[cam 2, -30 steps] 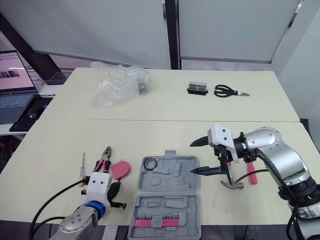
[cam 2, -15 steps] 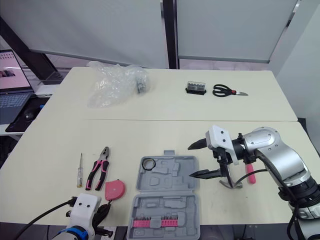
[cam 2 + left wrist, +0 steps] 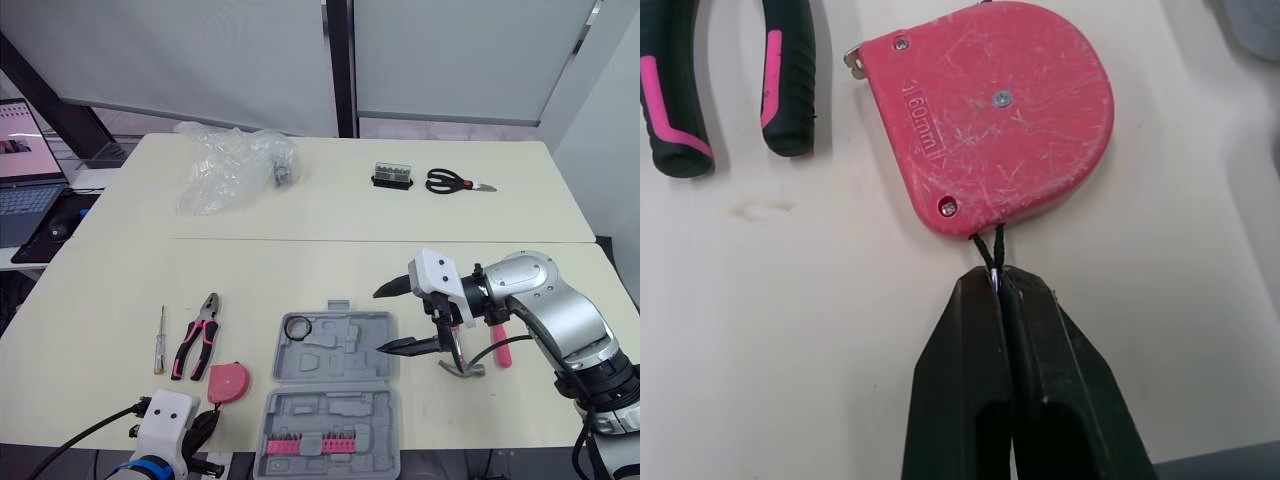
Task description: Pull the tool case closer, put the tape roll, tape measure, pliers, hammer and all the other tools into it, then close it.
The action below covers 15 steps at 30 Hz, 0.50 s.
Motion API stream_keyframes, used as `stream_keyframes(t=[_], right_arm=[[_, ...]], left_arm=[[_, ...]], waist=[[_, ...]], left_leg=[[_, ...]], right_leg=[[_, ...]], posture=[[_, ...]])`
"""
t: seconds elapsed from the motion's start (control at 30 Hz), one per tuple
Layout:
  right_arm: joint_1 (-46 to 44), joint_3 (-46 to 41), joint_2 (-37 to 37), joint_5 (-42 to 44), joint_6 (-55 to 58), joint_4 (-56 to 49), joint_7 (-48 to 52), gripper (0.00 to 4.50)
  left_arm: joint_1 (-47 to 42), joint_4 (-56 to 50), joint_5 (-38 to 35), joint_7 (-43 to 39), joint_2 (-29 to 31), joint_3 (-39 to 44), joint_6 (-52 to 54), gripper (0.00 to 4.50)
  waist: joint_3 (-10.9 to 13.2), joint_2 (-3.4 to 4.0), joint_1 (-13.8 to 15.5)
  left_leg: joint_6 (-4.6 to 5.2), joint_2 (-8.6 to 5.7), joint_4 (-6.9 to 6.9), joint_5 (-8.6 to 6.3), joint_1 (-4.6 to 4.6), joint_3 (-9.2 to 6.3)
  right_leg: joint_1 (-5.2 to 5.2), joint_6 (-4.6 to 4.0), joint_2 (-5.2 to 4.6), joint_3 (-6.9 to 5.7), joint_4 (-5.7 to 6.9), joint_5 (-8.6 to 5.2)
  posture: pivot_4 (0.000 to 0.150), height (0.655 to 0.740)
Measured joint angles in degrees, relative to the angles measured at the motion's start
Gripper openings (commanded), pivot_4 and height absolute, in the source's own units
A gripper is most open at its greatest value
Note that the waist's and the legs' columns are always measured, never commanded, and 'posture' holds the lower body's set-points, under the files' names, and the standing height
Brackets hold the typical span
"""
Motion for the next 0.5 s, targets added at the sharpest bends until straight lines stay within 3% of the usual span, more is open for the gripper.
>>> stream_keyframes(t=[0.17, 0.37, 0.5], right_arm=[[0.02, -0.04, -0.03, 0.23, 0.18, -0.58, -0.45, 4.50], [0.12, -0.29, -0.30, 1.87, 1.54, -5.64, -2.16, 4.50], [-0.05, -1.04, -0.26, 4.65, 3.95, -9.85, -3.66, 4.50]], left_arm=[[5.02, -3.51, -1.41, -2.82, 0.05, 3.55, -3.88, 2.46], [11.97, -7.16, -5.35, -12.08, 2.80, 11.97, -13.04, 4.38], [9.83, -3.26, -9.17, -22.66, 9.58, 18.99, -20.90, 4.44]], waist=[[0.09, -0.15, 0.01], [0.14, -0.19, 0.07], [0.14, -0.20, 0.25]], left_leg=[[-0.02, 0.02, 0.00, -0.01, -0.02, 0.02], [-0.03, 0.05, 0.00, -0.02, -0.02, 0.03], [-0.04, 0.06, 0.00, -0.02, -0.01, 0.04]], right_leg=[[-0.01, -0.01, 0.00, 0.01, 0.00, 0.00], [-0.06, -0.11, 0.01, -0.01, 0.00, -0.06], [-0.12, -0.13, 0.01, -0.04, 0.00, -0.08]], posture=[[0.150, 0.7400], [0.150, 0.7400], [0.150, 0.7400]])
